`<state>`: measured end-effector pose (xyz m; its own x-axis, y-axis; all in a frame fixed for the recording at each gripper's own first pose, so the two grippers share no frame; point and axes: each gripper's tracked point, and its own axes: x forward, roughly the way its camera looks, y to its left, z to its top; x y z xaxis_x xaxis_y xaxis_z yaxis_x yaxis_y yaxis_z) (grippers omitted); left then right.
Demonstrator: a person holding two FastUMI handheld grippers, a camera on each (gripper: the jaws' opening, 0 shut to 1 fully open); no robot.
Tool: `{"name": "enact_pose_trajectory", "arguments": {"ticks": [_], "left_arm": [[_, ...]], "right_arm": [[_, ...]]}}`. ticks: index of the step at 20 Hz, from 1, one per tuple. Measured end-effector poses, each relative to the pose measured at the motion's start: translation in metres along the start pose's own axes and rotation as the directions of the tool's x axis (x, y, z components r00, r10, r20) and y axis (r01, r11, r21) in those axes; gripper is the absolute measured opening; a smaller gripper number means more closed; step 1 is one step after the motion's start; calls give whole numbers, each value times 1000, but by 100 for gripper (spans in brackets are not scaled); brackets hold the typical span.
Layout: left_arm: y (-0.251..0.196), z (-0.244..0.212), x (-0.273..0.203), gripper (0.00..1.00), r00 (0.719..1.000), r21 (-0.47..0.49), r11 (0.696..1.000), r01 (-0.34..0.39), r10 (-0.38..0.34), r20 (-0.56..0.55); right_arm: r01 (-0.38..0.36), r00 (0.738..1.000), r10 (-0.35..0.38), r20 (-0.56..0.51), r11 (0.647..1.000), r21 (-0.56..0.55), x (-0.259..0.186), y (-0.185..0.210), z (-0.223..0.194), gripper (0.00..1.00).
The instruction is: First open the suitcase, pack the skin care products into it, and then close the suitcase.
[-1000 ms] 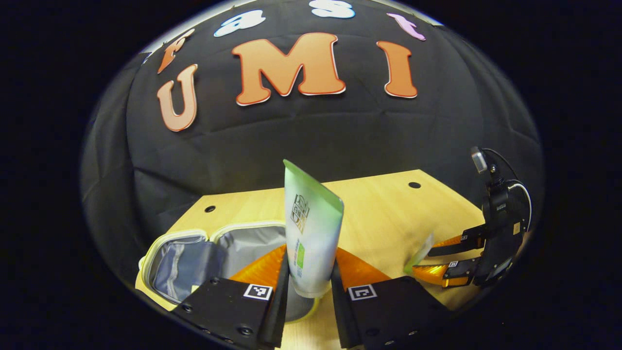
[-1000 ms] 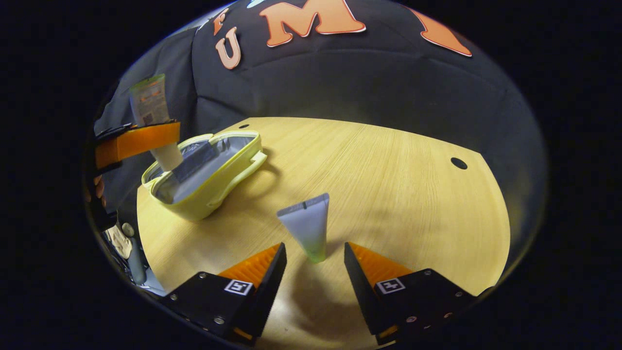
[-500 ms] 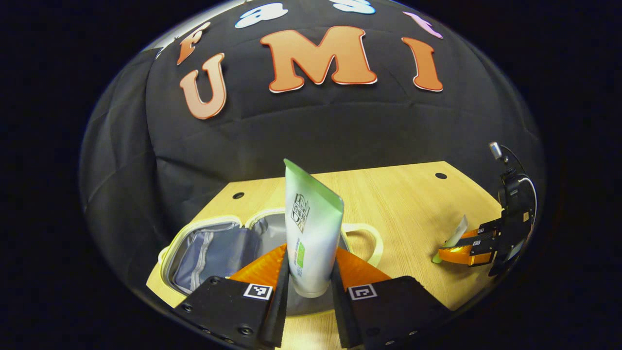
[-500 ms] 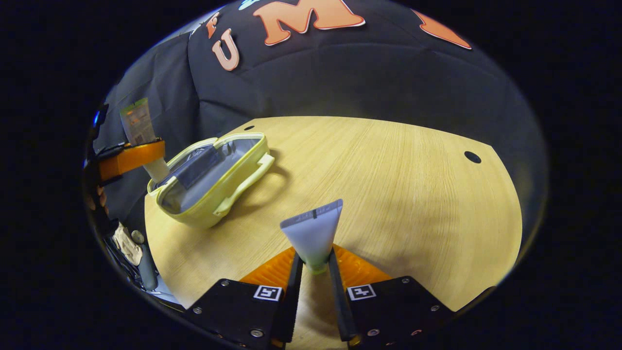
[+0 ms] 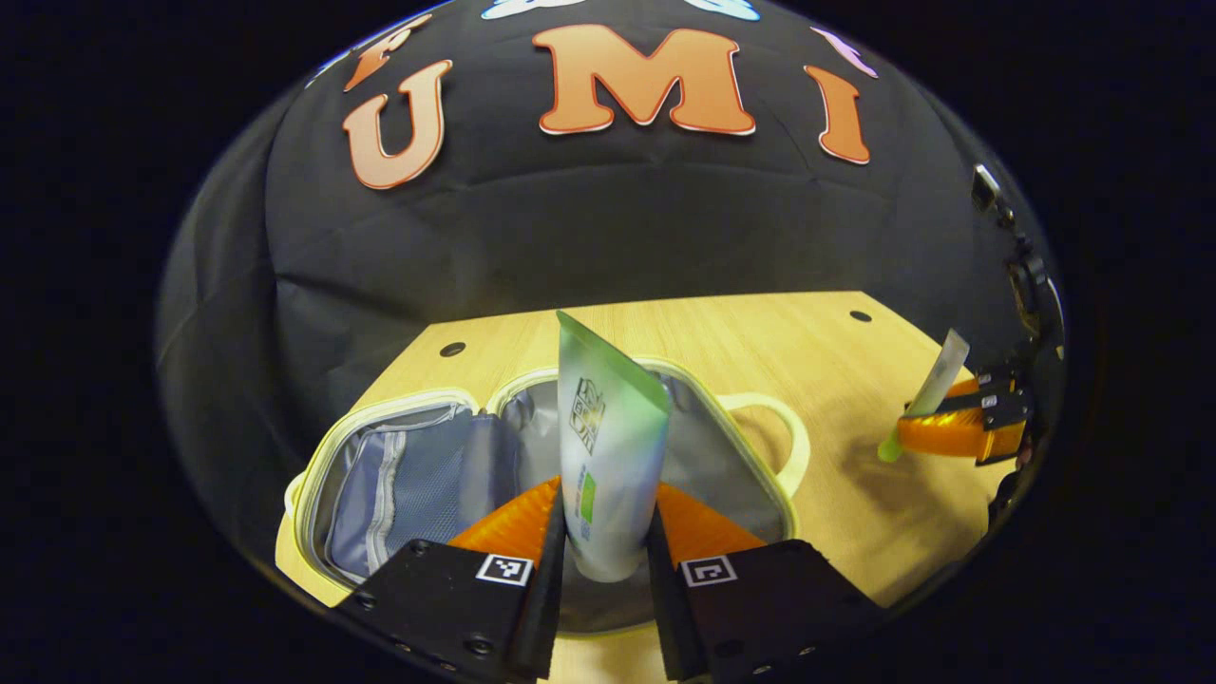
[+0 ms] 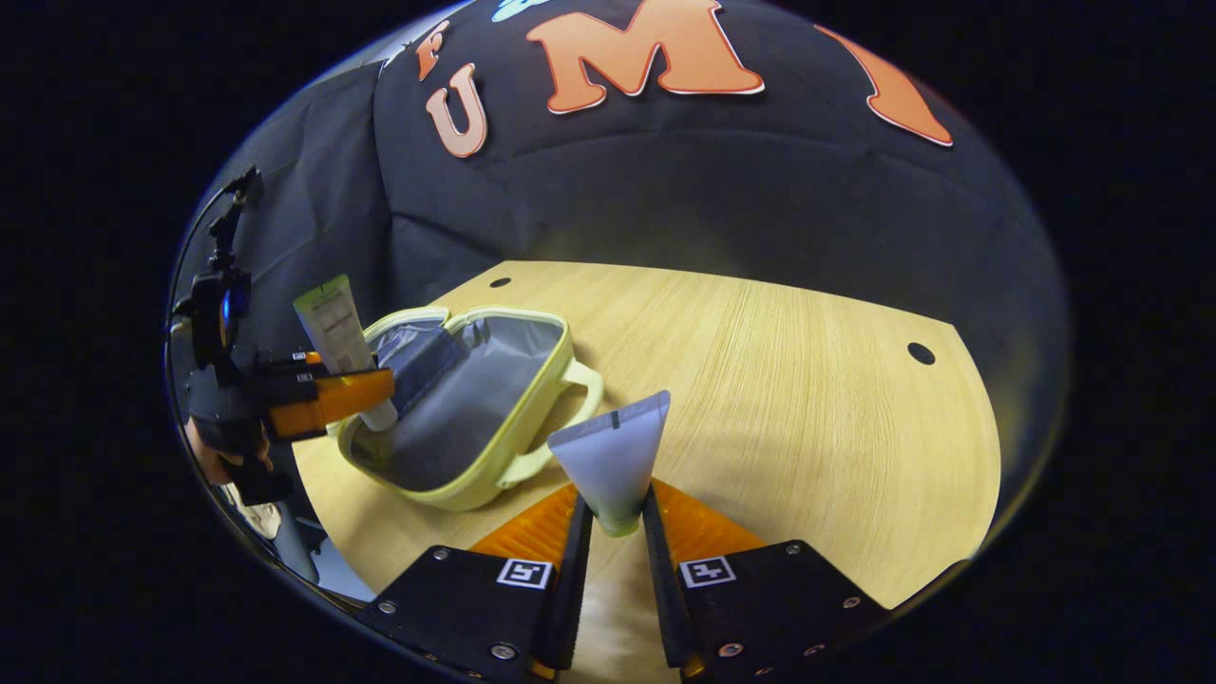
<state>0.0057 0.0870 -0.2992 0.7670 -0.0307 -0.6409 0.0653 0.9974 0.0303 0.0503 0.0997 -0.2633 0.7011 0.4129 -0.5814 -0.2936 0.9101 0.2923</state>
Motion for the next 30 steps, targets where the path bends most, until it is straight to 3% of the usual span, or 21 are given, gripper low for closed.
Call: {"name": "enact_pose_trajectory", "arguments": {"ticks": [4,10,13,18,23,25,26,28,30], "left_arm": [[16,-32,18,42,991,-9,998,58,-58,-117],[7,-79,32,42,946,-94,991,100,-124,-298],[13,-77,44,41,940,-76,993,87,-107,-324],[19,-81,64,42,928,-152,988,18,-73,-365],[19,-66,60,43,953,-237,971,28,-97,-286],[21,-48,50,54,975,-253,966,49,-102,-200],[28,-38,42,67,983,-239,970,45,-85,-161],[48,-21,22,81,995,-222,975,15,-36,-94],[72,-7,-3,85,999,-218,975,-29,23,-30]], "right_arm": [[21,1000,-21,4,1000,8,-3,37,15,35],[103,995,-103,-6,993,63,4,68,20,35],[136,991,-135,-15,987,82,3,79,22,35],[103,994,-101,-37,993,62,11,96,27,35],[19,997,-11,-70,993,114,30,107,31,35],[-19,996,30,-89,993,120,37,113,27,35],[-41,993,55,-107,991,125,42,118,23,35],[-74,987,93,-131,987,143,47,126,15,35],[-108,979,134,-155,980,165,52,132,9,35]]}}
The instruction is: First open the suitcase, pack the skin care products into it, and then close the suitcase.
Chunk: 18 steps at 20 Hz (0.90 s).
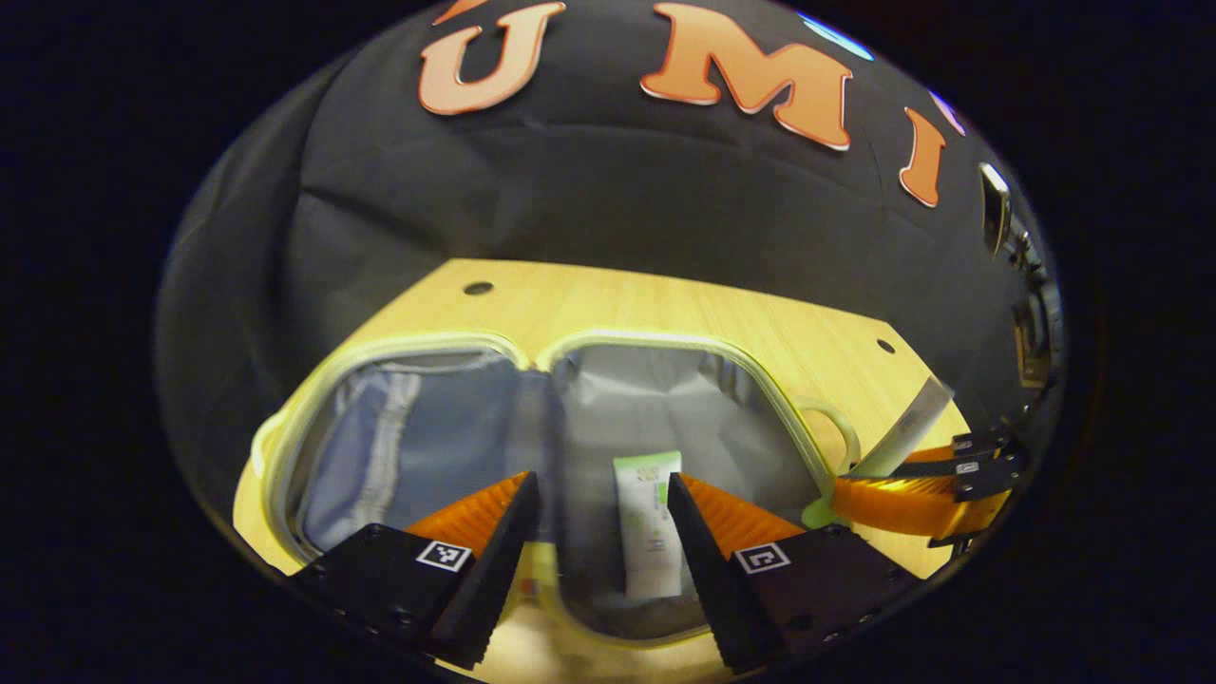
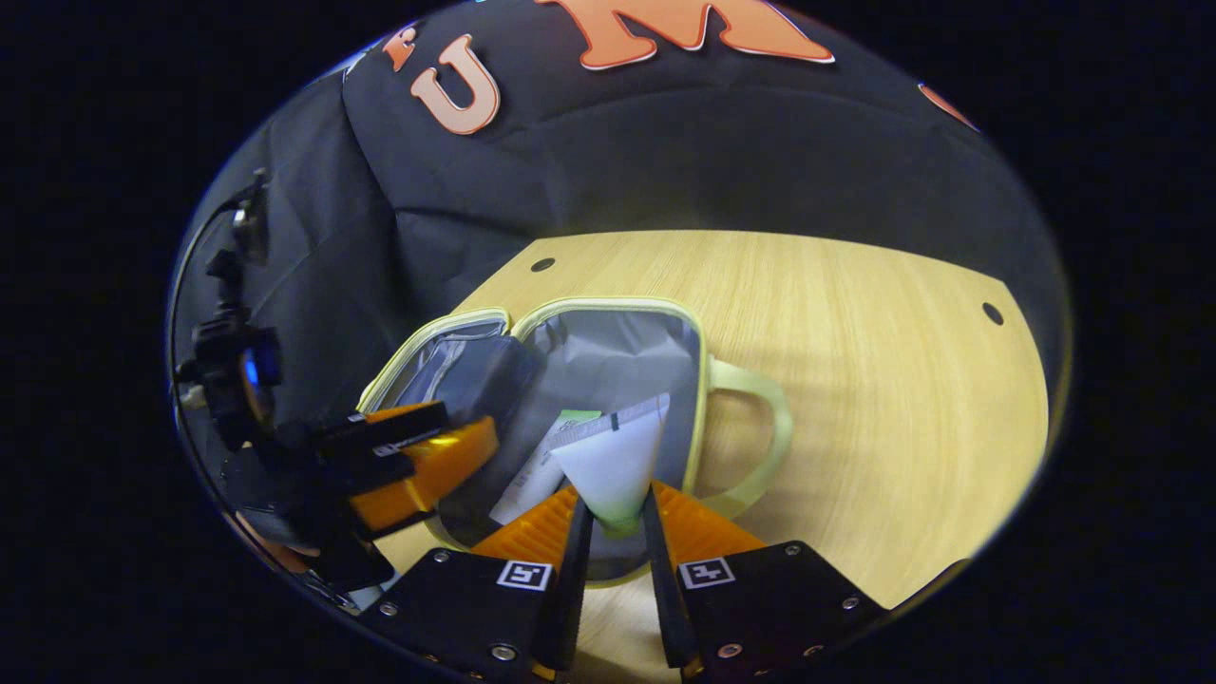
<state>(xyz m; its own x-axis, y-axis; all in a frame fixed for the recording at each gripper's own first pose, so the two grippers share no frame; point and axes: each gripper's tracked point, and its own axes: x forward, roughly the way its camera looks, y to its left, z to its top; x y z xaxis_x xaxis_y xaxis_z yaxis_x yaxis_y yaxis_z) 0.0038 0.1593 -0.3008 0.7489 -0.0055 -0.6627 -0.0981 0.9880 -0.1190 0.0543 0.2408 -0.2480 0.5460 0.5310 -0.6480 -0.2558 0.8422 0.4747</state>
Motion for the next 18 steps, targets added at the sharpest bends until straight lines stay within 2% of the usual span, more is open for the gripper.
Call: {"name": "enact_pose_trajectory", "arguments": {"ticks": [2,4,8,9,10,13,15,17,18], "left_arm": [[31,8,-24,86,996,44,996,-80,79,28],[59,12,-44,86,988,60,987,-146,143,51],[108,1,-54,87,964,30,965,-262,260,62],[117,-4,-56,89,959,17,960,-278,277,60],[125,-7,-58,90,954,10,955,-297,296,54],[146,-10,-63,90,943,-14,945,-327,327,58],[159,-13,-61,91,938,-8,940,-341,341,57],[168,-13,-61,92,935,-9,937,-349,349,61],[173,-12,-61,92,933,-11,936,-353,353,66]], "right_arm": [[-40,998,42,-55,999,25,9,4,-7,34],[-44,994,49,-93,998,52,18,2,-11,35],[-47,984,69,-164,990,135,37,-1,-21,34],[-45,984,70,-166,988,151,39,-1,-21,29],[-46,984,72,-163,986,158,39,1,-19,35],[-47,986,69,-152,988,146,36,2,-20,37],[-40,990,56,-128,991,124,33,2,-16,46],[-18,995,28,-94,995,101,25,-3,-10,59],[0,998,6,-66,996,87,18,-6,-3,61]]}}
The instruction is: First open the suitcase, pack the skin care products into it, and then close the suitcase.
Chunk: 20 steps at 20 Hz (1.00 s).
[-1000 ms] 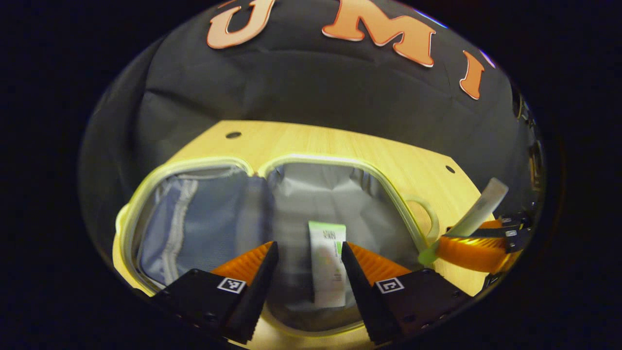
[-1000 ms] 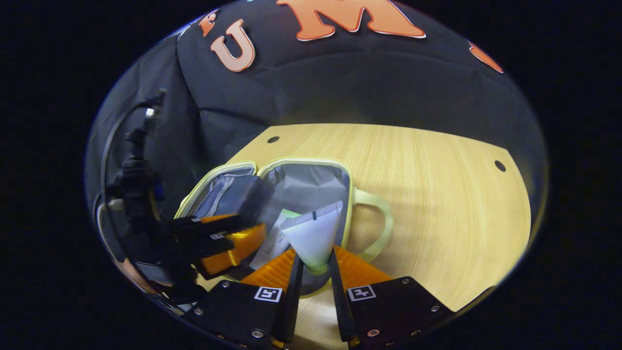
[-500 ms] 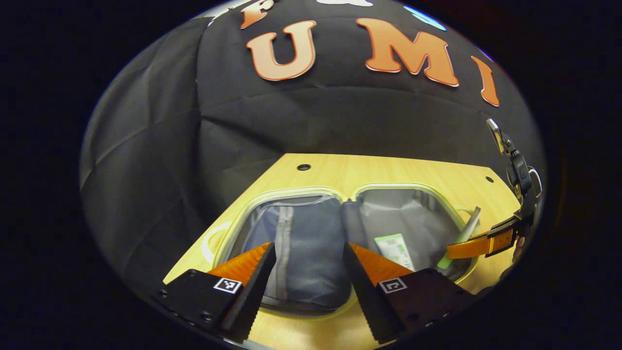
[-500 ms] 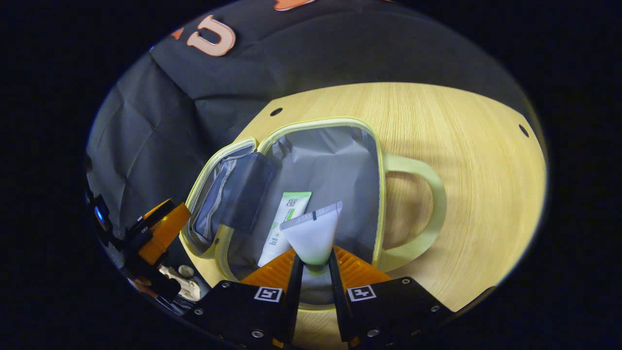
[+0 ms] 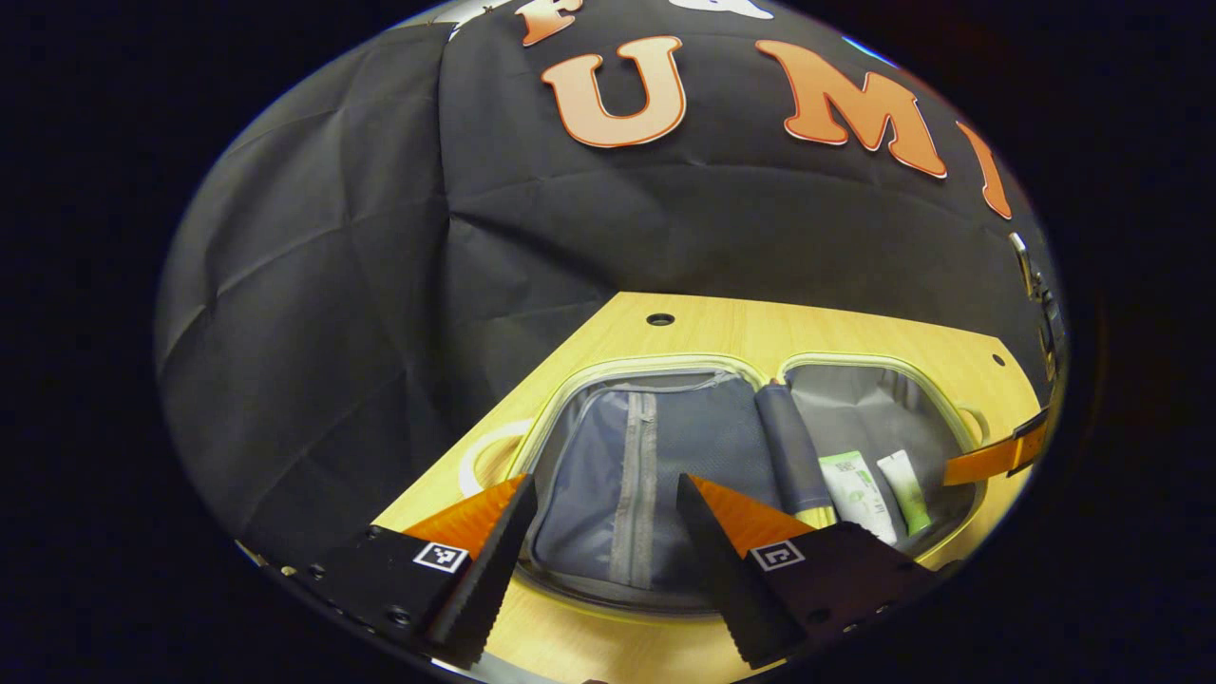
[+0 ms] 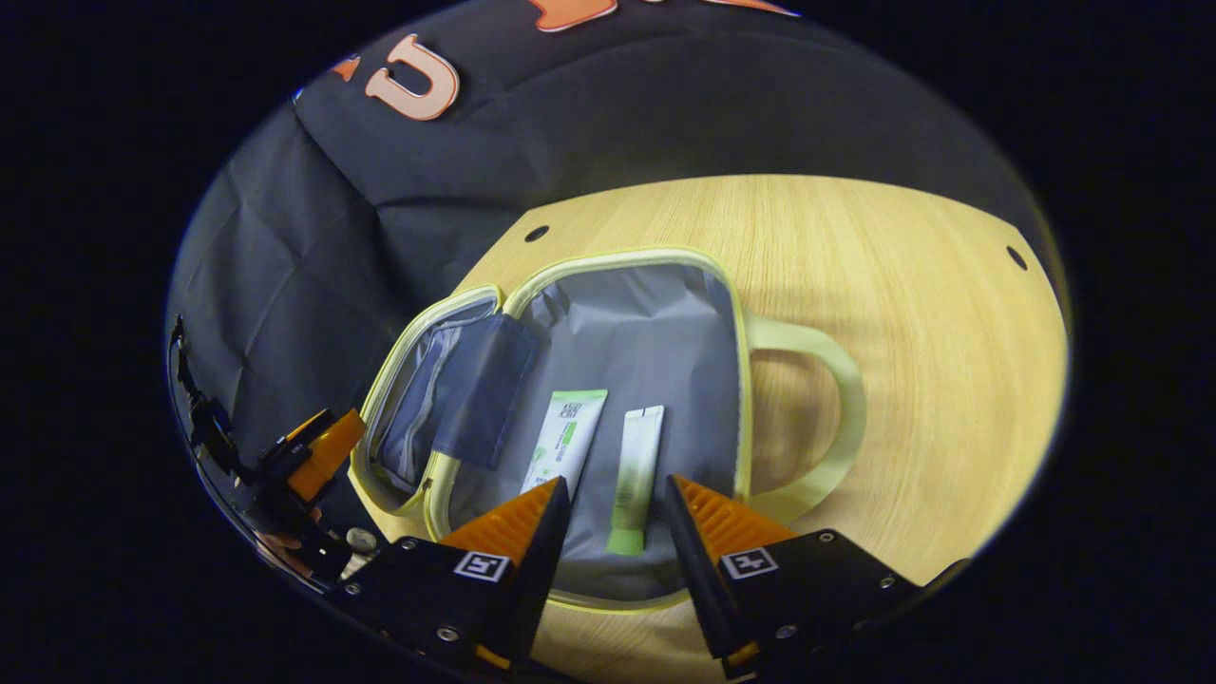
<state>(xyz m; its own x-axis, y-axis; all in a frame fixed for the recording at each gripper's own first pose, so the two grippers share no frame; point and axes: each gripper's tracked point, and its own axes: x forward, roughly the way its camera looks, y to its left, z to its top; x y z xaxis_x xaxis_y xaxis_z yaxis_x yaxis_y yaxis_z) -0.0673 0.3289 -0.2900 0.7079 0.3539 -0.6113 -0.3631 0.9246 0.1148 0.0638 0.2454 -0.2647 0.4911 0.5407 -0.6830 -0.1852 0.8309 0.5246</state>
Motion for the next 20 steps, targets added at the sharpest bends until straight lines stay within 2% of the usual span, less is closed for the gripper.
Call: {"name": "enact_pose_trajectory", "arguments": {"ticks": [1,2,4,8,10,14,20], "left_arm": [[4,0,1,92,1000,-1,1000,-2,2,4],[8,-1,4,92,1000,-3,1000,-2,2,5],[14,-3,8,92,1000,0,1000,0,0,7],[23,0,15,92,1000,9,1000,16,-16,23],[26,1,19,92,1000,22,1000,20,-21,23],[27,-1,21,92,999,35,999,31,-31,14],[33,-2,28,92,999,-3,999,40,-40,-13]], "right_arm": [[36,999,-35,42,999,-25,-7,-8,10,65],[74,993,-69,91,996,-53,-16,-16,18,78],[181,970,-160,185,978,-103,-42,-39,31,86],[375,892,-312,328,915,-150,-112,-84,43,89],[447,848,-367,383,883,-143,-149,-99,48,89],[499,778,-414,472,864,-65,-217,-111,63,90],[552,656,-477,585,832,60,-301,-123,93,90]]}}
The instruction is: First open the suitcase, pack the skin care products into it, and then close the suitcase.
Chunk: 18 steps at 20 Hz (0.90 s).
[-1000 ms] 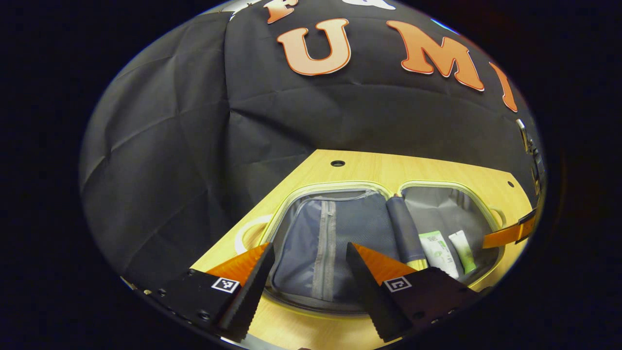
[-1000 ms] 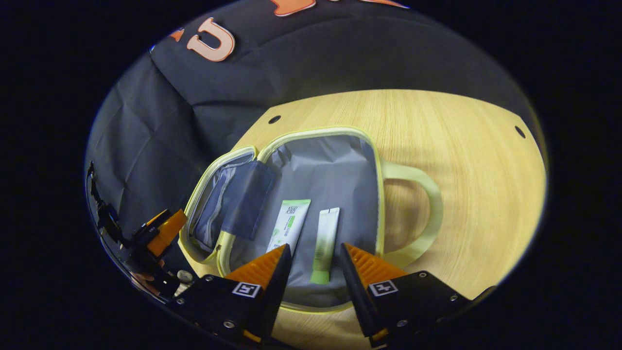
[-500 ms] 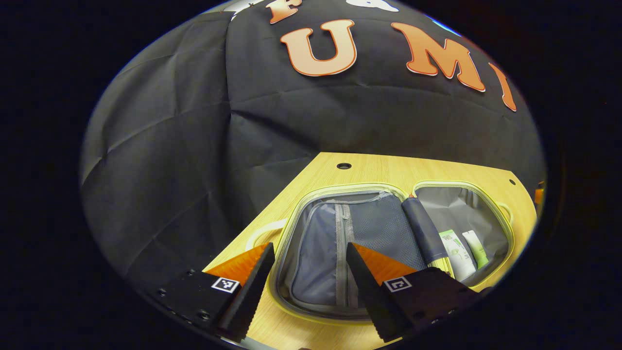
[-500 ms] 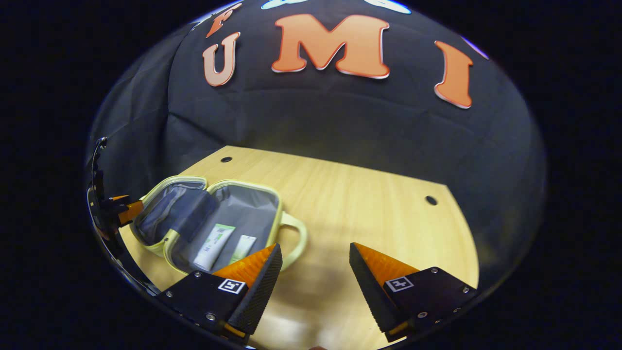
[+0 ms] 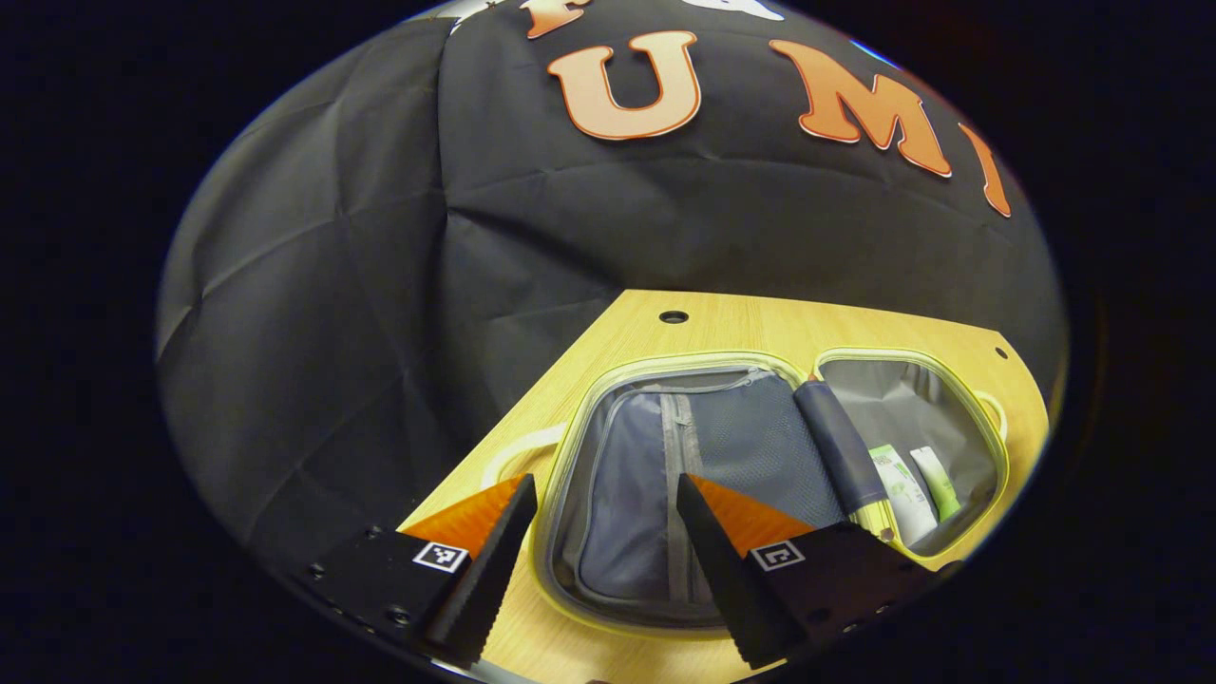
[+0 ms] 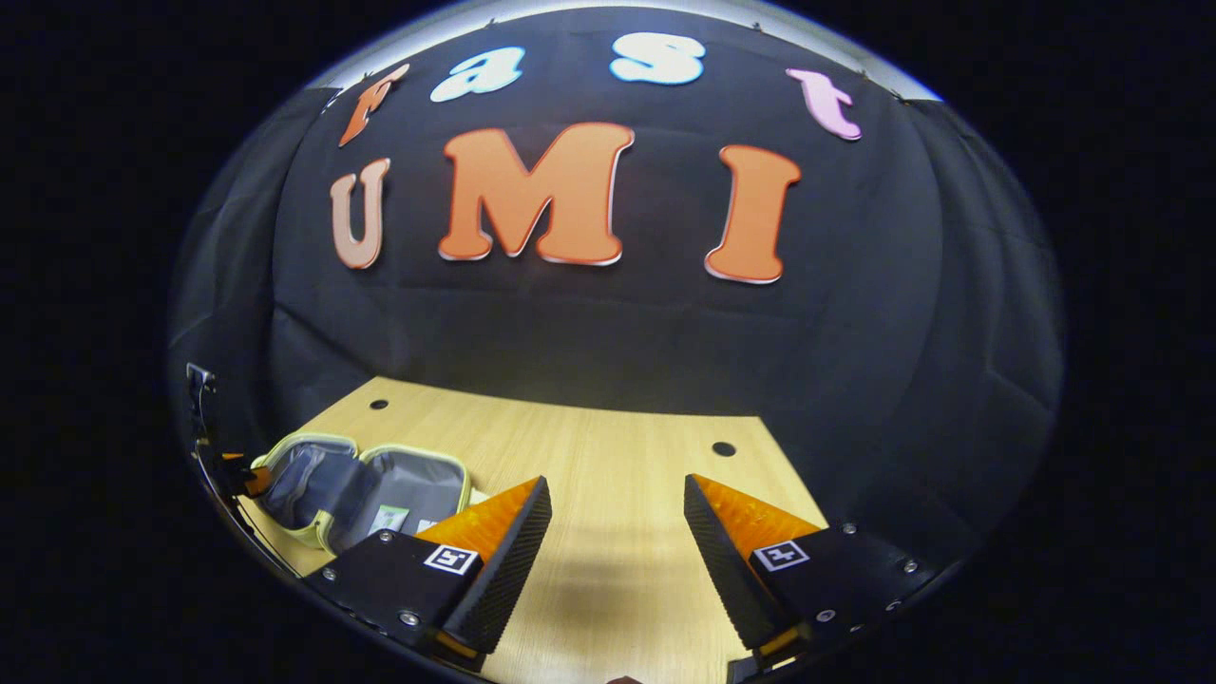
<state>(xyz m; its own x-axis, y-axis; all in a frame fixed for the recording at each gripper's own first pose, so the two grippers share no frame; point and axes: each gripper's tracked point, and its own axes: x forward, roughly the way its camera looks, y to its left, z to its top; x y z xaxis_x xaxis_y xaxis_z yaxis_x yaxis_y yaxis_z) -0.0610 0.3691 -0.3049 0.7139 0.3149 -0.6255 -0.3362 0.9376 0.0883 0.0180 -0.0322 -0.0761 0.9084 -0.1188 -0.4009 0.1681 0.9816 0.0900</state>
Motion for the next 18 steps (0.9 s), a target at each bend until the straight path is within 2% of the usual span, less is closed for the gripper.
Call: {"name": "enact_pose_trajectory", "arguments": {"ticks": [3,5,11,13,16,18], "left_arm": [[14,0,7,92,1000,-58,998,3,-4,-25],[22,-1,17,92,999,-87,996,11,-15,-44],[39,-6,40,92,995,-84,995,52,-59,-84],[45,-13,48,92,994,-97,994,45,-55,-95],[57,-22,55,92,990,-203,979,33,-59,-126],[65,-25,60,92,990,-237,971,28,-59,-125]], "right_arm": [[58,997,-56,47,998,-38,-16,-12,15,90],[76,995,-72,62,994,-74,-24,-5,20,90],[67,996,-61,72,995,-77,-30,19,27,91],[58,996,-53,75,996,-68,-30,27,30,91],[45,995,-41,86,998,-49,-28,38,40,91],[36,995,-31,93,998,-59,-24,46,47,90]]}}
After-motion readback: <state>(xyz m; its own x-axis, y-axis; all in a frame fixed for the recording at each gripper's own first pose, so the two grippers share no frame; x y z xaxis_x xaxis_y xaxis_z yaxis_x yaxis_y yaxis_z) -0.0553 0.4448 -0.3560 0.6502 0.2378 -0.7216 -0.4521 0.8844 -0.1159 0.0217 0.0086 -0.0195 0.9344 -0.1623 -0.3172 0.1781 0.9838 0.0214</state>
